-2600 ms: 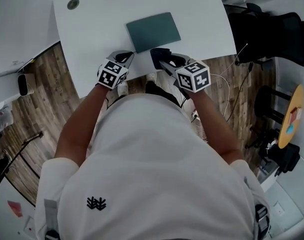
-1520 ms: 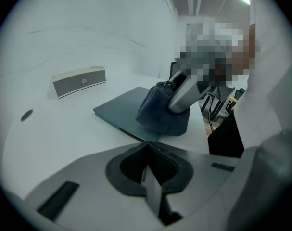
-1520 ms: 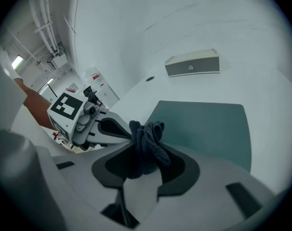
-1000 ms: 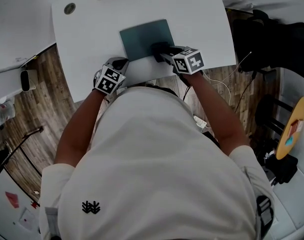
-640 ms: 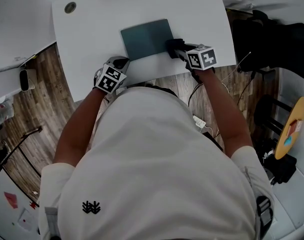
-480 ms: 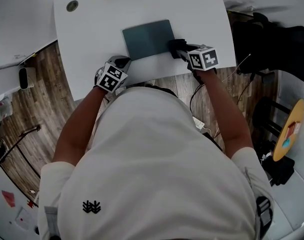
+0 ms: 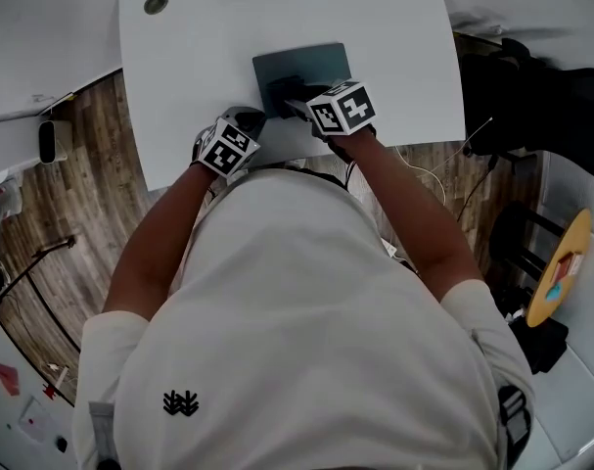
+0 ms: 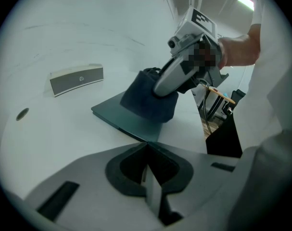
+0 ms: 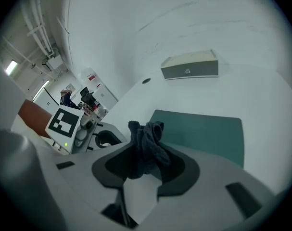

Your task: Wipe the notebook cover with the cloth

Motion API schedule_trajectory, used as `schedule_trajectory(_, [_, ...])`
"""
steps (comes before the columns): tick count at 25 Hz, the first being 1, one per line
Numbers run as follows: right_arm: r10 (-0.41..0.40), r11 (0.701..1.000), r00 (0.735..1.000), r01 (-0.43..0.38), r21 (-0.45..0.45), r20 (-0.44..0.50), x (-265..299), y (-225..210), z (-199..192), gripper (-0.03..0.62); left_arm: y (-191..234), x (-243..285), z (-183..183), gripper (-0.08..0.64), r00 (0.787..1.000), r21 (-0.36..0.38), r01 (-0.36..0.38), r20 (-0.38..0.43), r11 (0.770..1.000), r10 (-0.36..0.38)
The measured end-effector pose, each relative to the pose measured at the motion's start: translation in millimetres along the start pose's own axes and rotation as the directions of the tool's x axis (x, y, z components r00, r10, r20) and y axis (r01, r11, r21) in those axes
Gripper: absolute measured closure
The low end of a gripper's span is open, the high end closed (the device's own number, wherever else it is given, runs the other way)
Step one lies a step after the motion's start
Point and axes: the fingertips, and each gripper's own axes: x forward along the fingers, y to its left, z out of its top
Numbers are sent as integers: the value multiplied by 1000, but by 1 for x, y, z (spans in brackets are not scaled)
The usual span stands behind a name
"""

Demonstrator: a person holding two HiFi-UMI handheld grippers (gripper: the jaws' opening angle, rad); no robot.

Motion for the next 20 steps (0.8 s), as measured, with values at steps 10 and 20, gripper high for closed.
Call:
schedule_trajectory(10, [29,995,1000,-29,91,1,23,1,1,457,-1,0,0,554,1000,5,6,0,1000,-6])
schedule_trajectory(20, [-31,986,999,27,164,25,-7,-39,-9,457,1,-3,-2,554,1000,16,12,-2,1000,-12])
